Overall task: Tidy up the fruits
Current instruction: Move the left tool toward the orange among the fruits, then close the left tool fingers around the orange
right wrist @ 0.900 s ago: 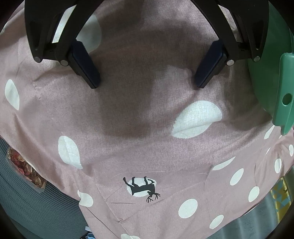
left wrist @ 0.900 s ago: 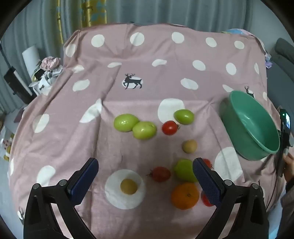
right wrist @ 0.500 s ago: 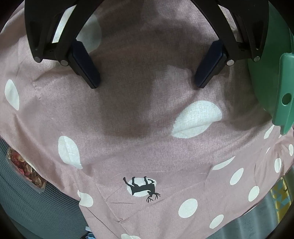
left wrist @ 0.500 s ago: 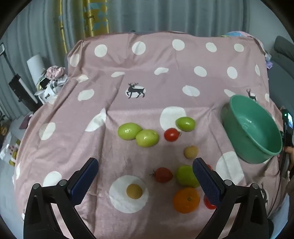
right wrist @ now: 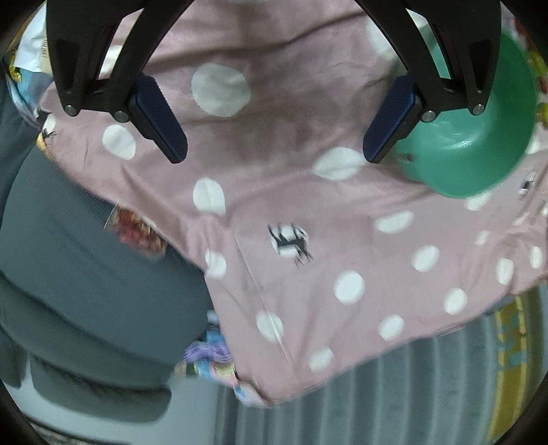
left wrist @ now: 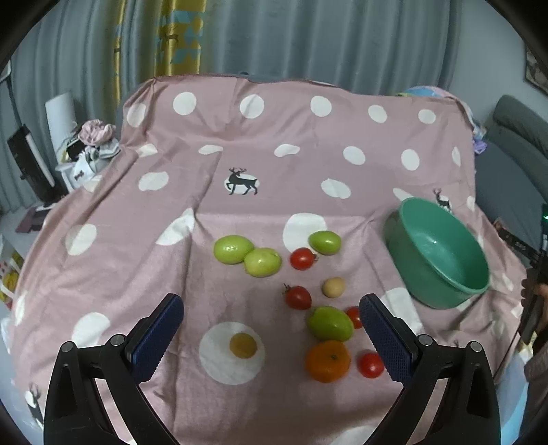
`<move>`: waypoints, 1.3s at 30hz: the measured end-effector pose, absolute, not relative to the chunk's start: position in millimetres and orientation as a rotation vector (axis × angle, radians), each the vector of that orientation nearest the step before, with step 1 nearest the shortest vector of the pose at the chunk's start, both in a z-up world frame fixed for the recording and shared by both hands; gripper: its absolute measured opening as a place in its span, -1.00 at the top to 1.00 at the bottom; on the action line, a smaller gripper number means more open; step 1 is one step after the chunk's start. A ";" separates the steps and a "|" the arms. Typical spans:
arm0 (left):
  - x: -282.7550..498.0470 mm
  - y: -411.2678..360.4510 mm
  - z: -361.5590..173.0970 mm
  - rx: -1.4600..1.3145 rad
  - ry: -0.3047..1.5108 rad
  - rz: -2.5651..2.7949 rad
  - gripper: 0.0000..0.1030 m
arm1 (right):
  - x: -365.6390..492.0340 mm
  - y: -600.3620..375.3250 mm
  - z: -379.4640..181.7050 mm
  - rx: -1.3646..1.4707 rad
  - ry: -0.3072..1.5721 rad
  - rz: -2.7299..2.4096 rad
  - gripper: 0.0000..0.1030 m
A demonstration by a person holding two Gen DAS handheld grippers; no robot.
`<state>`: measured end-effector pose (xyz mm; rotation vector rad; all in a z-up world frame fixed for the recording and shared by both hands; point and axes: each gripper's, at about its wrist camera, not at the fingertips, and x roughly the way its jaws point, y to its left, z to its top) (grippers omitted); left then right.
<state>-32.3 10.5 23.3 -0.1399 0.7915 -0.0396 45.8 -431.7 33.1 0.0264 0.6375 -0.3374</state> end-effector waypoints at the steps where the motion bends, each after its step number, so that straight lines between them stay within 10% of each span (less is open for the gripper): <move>1: -33.5 10.8 23.1 -0.144 0.791 -0.046 -0.97 | 37.0 -422.9 41.4 0.036 0.613 -0.309 -1.00; 30: -66.0 55.6 -6.8 -0.181 0.854 -0.302 -0.97 | -32.3 -134.7 1.2 -0.142 0.926 0.610 -0.99; 39: -59.9 32.4 -14.3 -0.201 0.886 -0.425 -0.97 | -24.6 -120.3 -27.6 -0.098 1.008 0.666 -0.69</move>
